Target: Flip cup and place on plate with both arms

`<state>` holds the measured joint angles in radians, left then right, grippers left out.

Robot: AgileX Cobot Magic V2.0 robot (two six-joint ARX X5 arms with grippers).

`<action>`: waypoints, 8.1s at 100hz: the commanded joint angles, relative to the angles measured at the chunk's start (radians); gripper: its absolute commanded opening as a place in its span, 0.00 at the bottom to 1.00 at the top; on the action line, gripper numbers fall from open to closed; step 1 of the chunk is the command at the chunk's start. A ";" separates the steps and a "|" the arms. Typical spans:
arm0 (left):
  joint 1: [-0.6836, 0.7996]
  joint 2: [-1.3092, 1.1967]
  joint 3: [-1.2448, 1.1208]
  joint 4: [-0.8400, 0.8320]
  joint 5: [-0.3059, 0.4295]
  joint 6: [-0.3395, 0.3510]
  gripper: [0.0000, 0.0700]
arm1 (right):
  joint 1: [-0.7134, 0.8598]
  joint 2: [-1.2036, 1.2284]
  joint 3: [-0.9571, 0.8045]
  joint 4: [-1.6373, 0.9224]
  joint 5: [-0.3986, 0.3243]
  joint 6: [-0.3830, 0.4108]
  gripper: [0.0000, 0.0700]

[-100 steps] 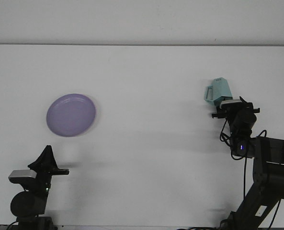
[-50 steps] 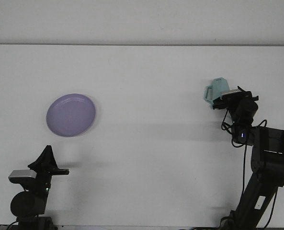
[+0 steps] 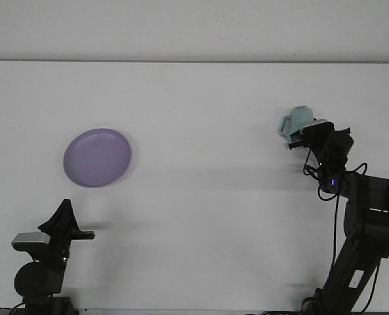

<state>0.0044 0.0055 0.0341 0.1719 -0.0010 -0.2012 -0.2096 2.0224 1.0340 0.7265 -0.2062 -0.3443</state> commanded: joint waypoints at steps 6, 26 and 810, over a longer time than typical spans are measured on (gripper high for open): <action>0.000 0.000 0.005 0.013 0.001 -0.003 0.02 | 0.001 -0.071 0.015 -0.118 0.001 0.093 0.01; 0.000 0.000 0.006 0.013 0.001 -0.003 0.02 | 0.022 -0.298 0.016 -0.409 0.006 0.235 0.01; 0.082 1.862 1.901 -1.300 0.073 0.237 1.00 | 0.438 -1.590 -0.492 -1.055 0.232 0.381 0.49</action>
<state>0.0811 1.9175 1.9118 -1.1210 0.0738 0.0525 0.2272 0.4297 0.5392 -0.3317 0.0231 0.0242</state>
